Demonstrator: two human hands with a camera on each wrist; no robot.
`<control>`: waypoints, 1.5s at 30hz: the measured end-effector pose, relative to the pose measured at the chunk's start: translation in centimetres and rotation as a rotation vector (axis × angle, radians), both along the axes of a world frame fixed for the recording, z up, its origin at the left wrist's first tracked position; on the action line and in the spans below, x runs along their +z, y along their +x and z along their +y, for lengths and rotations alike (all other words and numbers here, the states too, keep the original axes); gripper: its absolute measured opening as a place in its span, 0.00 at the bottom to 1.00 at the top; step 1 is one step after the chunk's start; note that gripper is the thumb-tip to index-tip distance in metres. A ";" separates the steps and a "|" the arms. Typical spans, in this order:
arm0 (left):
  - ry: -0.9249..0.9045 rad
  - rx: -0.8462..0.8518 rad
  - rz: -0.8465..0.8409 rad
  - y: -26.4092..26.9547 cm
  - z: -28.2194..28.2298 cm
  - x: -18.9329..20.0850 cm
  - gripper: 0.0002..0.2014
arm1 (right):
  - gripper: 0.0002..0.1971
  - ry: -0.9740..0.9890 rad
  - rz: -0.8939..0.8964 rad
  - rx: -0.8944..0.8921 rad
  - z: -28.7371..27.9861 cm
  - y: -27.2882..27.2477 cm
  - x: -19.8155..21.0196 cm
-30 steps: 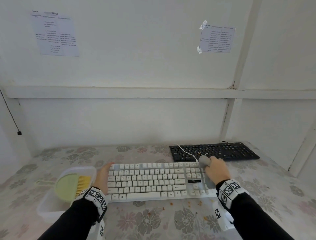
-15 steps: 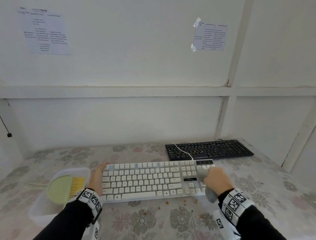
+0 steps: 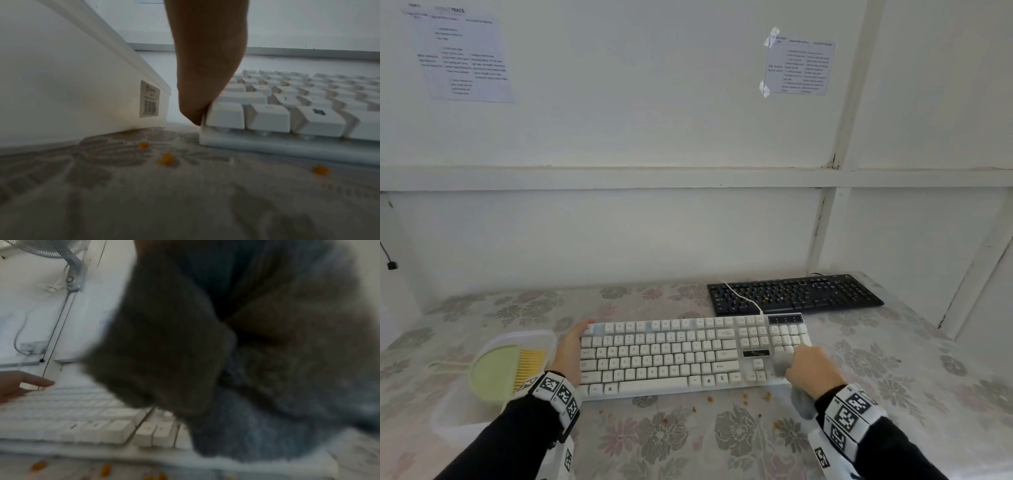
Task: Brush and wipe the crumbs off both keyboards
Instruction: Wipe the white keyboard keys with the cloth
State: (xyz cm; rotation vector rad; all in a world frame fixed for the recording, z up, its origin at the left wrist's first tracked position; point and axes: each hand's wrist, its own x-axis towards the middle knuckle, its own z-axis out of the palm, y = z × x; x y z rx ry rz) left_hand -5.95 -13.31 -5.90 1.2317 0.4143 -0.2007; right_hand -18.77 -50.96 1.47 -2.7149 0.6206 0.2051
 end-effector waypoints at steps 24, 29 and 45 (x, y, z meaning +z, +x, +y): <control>0.001 0.064 -0.008 -0.2 -0.4 0.4 0.14 | 0.03 0.089 -0.048 -0.085 -3.3 -1.1 0.5; -0.014 0.085 -0.009 -0.3 -0.3 0.6 0.14 | 0.03 0.098 -0.400 -0.031 -3.7 1.4 1.6; 0.015 0.103 -0.025 -0.8 -0.6 1.1 0.17 | 0.17 -0.018 0.064 -0.068 -3.8 -1.1 0.9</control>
